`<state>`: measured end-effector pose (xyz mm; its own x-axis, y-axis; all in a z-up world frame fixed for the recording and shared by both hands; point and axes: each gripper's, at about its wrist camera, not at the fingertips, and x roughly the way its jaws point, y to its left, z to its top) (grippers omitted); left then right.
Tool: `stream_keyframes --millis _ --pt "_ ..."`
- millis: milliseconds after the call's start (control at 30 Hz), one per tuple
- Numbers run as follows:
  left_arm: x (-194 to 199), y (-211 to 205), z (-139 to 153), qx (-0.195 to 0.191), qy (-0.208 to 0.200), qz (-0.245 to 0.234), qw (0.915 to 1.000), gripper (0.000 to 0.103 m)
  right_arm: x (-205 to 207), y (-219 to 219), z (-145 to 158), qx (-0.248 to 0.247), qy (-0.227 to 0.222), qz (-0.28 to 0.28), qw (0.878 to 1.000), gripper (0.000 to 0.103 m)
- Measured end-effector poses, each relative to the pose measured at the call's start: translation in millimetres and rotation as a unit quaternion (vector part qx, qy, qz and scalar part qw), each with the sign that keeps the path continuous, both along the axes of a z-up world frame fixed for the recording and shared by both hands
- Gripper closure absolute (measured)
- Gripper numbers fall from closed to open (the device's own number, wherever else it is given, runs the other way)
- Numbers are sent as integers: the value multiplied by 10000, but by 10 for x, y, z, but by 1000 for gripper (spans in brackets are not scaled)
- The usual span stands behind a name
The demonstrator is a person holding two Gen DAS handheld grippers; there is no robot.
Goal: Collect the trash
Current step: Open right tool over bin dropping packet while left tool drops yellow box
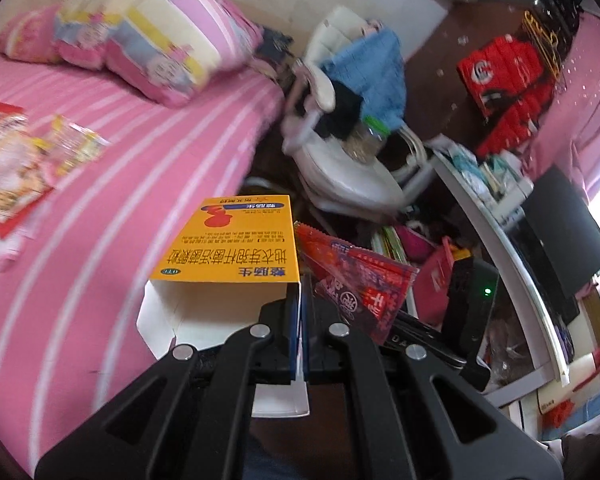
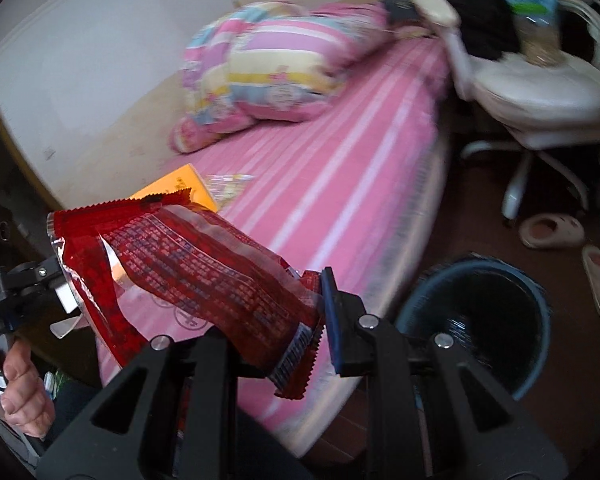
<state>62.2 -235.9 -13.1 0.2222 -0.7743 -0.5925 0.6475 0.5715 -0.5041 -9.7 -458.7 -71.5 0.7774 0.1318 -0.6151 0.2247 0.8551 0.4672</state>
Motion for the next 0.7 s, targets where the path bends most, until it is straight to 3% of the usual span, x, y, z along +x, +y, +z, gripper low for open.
stream_keyframes --millis 300,633,700 --pt "-13 -856 -556 399 476 -693 9957 101 -308 -697 -621 169 666 -801 9944 82" --pt "57 -1600 -1411 823 1468 -1107 9795 101 -514 -1086 -1345 542 1412 -1447 9778 82" --pt "75 -1719 -1547 1001 1504 -1155 9767 101 -539 -1134 -1463 655 1518 -1515 9745 82"
